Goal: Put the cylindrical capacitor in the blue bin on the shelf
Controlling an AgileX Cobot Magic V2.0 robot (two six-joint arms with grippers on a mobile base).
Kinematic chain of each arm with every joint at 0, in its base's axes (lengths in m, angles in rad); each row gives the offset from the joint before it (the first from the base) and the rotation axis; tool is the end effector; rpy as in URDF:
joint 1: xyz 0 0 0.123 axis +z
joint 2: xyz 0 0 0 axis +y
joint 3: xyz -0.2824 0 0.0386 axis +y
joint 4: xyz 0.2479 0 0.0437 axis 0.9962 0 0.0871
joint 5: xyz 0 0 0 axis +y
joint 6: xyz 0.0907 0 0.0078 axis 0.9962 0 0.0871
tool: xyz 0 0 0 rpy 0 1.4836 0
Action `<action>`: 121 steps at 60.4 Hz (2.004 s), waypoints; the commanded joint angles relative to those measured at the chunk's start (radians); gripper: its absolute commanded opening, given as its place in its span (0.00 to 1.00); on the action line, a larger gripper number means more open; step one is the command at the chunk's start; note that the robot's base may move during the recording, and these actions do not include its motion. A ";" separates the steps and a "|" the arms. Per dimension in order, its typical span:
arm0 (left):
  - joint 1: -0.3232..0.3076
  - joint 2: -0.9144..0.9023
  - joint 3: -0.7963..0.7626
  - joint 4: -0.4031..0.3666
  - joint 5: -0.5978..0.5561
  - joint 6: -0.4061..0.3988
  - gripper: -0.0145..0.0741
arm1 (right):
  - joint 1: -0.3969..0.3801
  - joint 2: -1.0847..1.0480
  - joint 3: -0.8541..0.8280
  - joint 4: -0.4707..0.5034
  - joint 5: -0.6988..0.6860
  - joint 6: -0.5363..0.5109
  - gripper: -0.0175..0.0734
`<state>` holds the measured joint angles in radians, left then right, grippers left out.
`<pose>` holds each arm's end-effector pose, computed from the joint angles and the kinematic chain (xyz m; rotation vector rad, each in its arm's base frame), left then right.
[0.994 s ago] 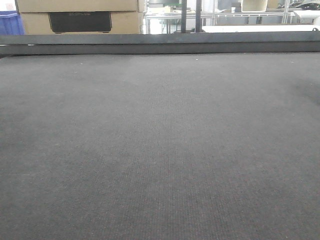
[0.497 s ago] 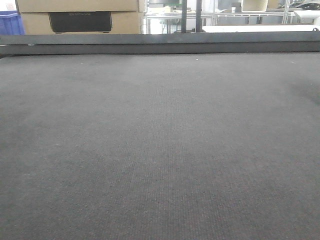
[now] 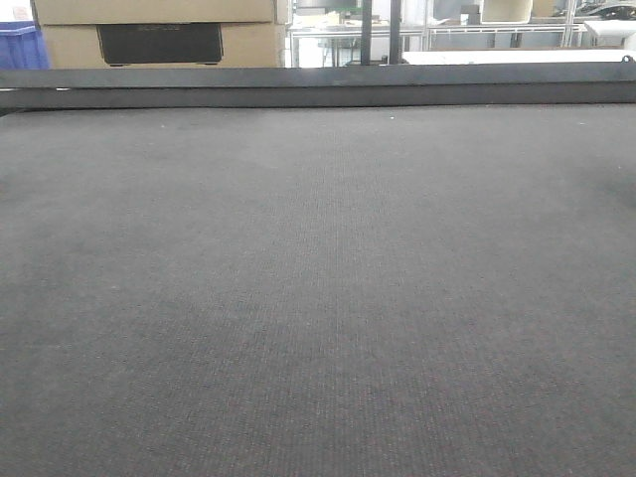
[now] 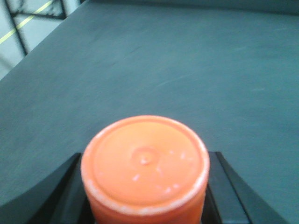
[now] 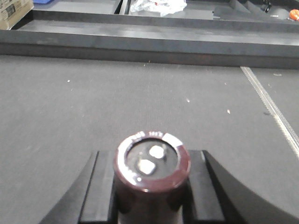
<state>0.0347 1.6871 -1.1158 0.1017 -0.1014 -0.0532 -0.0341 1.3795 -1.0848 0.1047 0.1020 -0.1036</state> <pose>0.3875 0.0125 0.2676 0.0198 1.9542 0.0445 0.3206 -0.0100 0.3496 0.0253 1.8796 -0.0130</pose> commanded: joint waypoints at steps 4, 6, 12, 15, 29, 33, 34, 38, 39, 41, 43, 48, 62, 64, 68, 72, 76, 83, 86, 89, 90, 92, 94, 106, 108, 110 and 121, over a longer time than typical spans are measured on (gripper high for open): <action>-0.088 -0.152 -0.007 0.019 0.138 0.001 0.04 | -0.001 -0.066 -0.009 -0.004 0.130 0.000 0.08; -0.106 -0.186 -0.007 0.019 0.164 0.001 0.04 | -0.001 -0.078 -0.009 -0.004 0.157 0.000 0.08; -0.160 -0.270 -0.007 0.008 0.270 0.001 0.04 | -0.001 -0.123 -0.004 -0.004 0.228 0.000 0.08; -0.191 -0.311 -0.007 0.008 0.329 0.001 0.04 | -0.001 -0.150 0.010 -0.004 0.237 0.000 0.08; -0.282 -0.460 -0.007 0.008 0.592 0.001 0.04 | 0.038 -0.320 0.184 0.005 0.253 -0.001 0.08; -0.295 -0.490 -0.007 0.008 0.652 0.001 0.04 | 0.062 -0.378 0.241 0.005 0.259 -0.001 0.08; -0.297 -0.501 -0.007 0.008 0.670 0.001 0.04 | 0.072 -0.398 0.252 0.005 0.259 -0.001 0.08; -0.302 -0.539 -0.007 0.006 0.742 0.001 0.04 | 0.103 -0.469 0.294 0.005 0.278 -0.001 0.08; -0.302 -0.550 -0.007 0.006 0.755 0.001 0.04 | 0.112 -0.483 0.302 0.005 0.286 -0.001 0.08; -0.302 -0.567 -0.007 0.006 0.786 0.001 0.04 | 0.123 -0.518 0.309 0.005 0.300 -0.001 0.08; -0.302 -0.587 -0.007 0.006 0.814 0.001 0.04 | 0.137 -0.550 0.308 0.005 0.324 -0.001 0.08; -0.302 -0.641 -0.007 0.006 0.853 0.001 0.04 | 0.164 -0.617 0.306 0.005 0.362 -0.001 0.08; -0.302 -0.771 -0.005 -0.025 0.869 0.001 0.04 | 0.181 -0.762 0.263 0.005 0.504 -0.001 0.08; -0.302 -0.786 -0.005 -0.025 0.869 0.001 0.04 | 0.181 -0.766 0.240 0.005 0.547 -0.001 0.08; -0.302 -0.806 -0.005 -0.025 0.869 0.001 0.04 | 0.181 -0.767 0.187 0.005 0.617 -0.001 0.08; -0.302 -0.817 -0.005 -0.025 0.871 0.001 0.04 | 0.181 -0.767 0.145 0.005 0.642 -0.001 0.08; -0.302 -0.816 -0.005 -0.027 0.877 0.001 0.04 | 0.181 -0.767 0.113 0.005 0.650 0.001 0.08; -0.302 -0.815 0.016 -0.048 0.883 0.001 0.04 | 0.181 -0.767 0.095 0.005 0.653 0.001 0.08; -0.302 -0.815 0.030 -0.049 0.879 0.001 0.04 | 0.181 -0.767 0.095 0.005 0.659 0.001 0.08; -0.302 -0.815 0.042 -0.049 0.879 0.001 0.04 | 0.181 -0.767 0.095 0.005 0.664 0.001 0.08; -0.302 -0.815 0.044 -0.049 0.879 0.001 0.04 | 0.181 -0.767 0.095 0.005 0.664 0.001 0.08; -0.302 -0.815 0.053 -0.049 0.879 0.001 0.04 | 0.181 -0.767 0.095 0.005 0.664 0.001 0.08; -0.302 -0.815 0.059 -0.047 0.877 0.001 0.04 | 0.181 -0.767 0.095 0.005 0.666 0.001 0.08; -0.302 -0.815 0.064 -0.047 0.866 0.001 0.04 | 0.181 -0.767 0.095 0.005 0.666 0.001 0.08; -0.302 -0.815 0.064 -0.047 0.861 0.001 0.04 | 0.181 -0.767 0.095 0.005 0.666 0.001 0.08; -0.302 -0.815 0.064 -0.047 0.855 0.001 0.04 | 0.181 -0.767 0.095 0.005 0.666 0.001 0.08; -0.302 -0.815 0.064 -0.045 0.809 0.001 0.04 | 0.181 -0.767 0.095 0.005 0.666 0.001 0.08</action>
<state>-0.2609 0.8755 -1.0511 0.0637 0.7498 -0.0532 0.1446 0.6175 -0.9815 0.1147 0.7859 -0.1036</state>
